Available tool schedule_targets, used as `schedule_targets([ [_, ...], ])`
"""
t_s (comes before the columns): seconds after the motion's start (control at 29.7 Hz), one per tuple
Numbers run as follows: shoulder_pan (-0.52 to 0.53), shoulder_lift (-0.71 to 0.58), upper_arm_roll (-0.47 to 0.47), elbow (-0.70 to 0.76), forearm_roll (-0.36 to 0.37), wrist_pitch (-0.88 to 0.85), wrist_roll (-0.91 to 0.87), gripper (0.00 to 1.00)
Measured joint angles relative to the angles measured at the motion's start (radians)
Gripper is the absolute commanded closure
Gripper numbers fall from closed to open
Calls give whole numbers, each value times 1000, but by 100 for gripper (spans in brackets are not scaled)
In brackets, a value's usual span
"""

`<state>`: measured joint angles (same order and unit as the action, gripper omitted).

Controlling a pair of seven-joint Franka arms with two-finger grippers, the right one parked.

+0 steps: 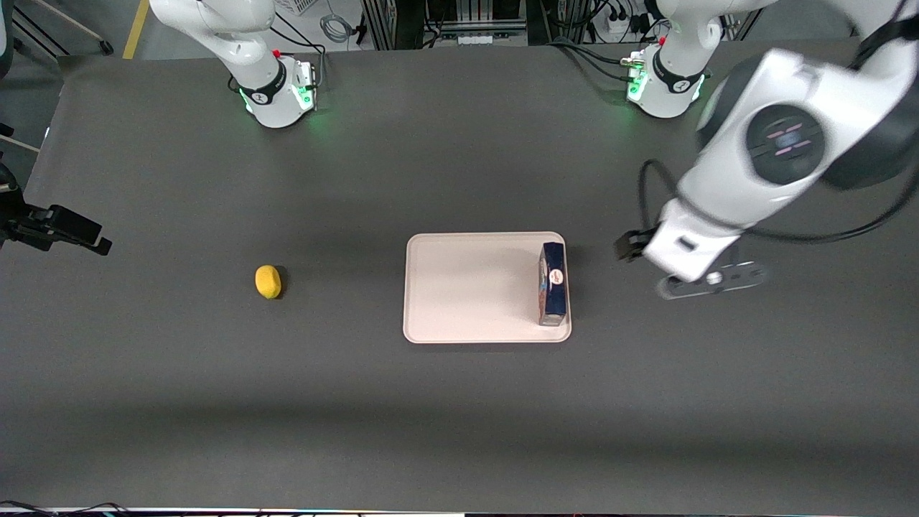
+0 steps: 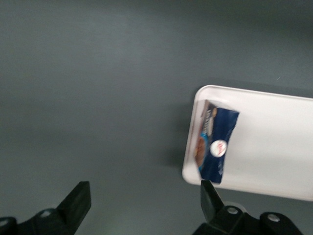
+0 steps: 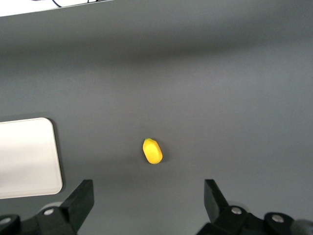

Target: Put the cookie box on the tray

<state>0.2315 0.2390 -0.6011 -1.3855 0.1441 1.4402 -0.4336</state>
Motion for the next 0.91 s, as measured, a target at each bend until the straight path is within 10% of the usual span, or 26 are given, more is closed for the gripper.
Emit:
schedule_targets([
  [0.91, 213, -242, 43, -112, -133, -151, 393, 0],
])
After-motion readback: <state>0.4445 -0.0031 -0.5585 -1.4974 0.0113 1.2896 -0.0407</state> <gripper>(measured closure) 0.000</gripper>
